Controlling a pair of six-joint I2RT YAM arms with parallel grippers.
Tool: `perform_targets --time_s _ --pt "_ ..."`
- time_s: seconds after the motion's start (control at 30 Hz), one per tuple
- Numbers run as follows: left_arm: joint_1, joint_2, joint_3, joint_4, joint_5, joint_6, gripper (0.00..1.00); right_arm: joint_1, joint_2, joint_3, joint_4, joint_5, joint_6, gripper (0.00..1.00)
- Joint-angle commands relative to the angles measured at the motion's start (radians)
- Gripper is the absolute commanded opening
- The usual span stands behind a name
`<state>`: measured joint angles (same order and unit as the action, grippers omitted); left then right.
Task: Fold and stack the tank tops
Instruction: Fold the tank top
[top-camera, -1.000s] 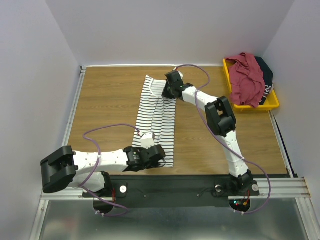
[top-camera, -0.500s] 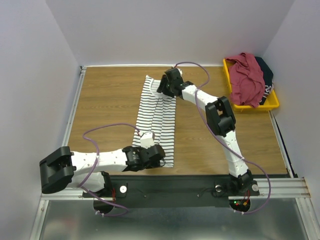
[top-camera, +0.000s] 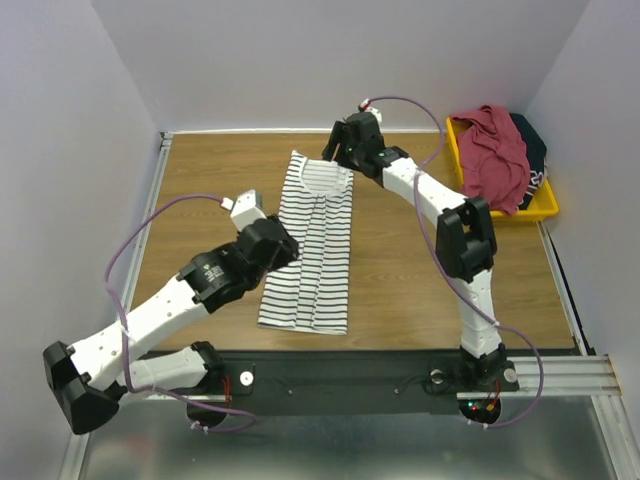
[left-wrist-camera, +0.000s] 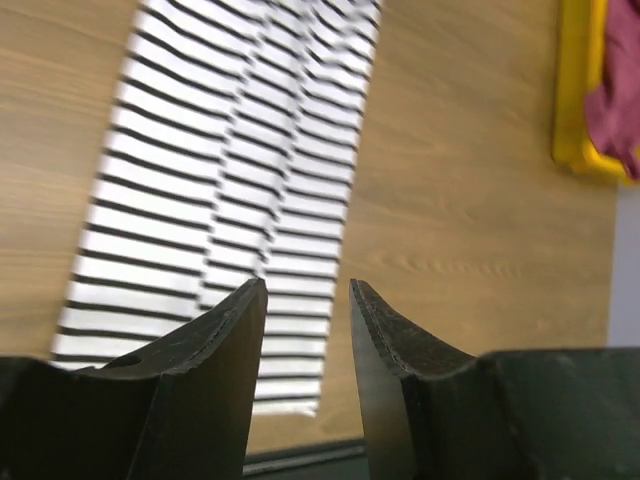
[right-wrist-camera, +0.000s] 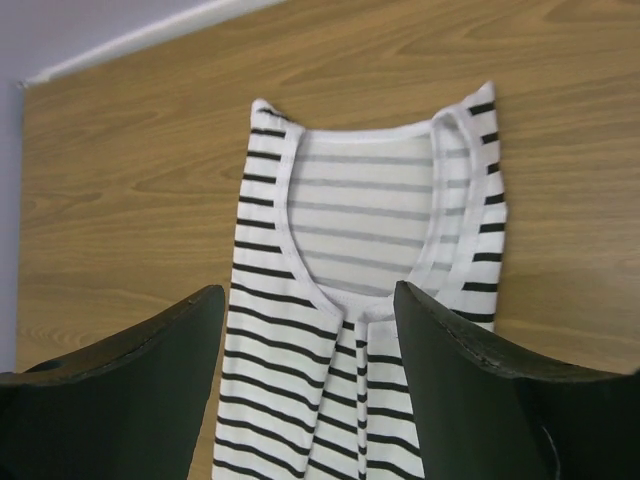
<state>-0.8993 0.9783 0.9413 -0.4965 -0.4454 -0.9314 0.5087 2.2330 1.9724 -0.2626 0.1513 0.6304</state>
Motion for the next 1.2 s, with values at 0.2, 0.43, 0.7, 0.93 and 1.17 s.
perform_targets --time_s 0.2,0.43,0.7,0.93,1.17 --pt "0.364 0.016 -0.099 0.130 0.242 0.272 0.43 -0.058 -0.193 -0.225 0.019 0.117 -0.041 0.70" --pt "0.364 0.123 -0.139 0.278 0.457 0.336 0.36 -0.087 -0.033 -0.063 0.017 0.079 -0.083 0.68" --pt "0.234 0.252 -0.229 0.386 0.481 0.309 0.37 -0.090 0.204 0.213 0.020 0.106 -0.150 0.66" --pt "0.165 0.316 -0.268 0.437 0.470 0.275 0.37 -0.090 0.297 0.341 0.022 0.096 -0.153 0.56" --pt "0.166 0.321 -0.276 0.452 0.470 0.266 0.36 -0.088 0.336 0.336 0.031 0.056 -0.110 0.43"
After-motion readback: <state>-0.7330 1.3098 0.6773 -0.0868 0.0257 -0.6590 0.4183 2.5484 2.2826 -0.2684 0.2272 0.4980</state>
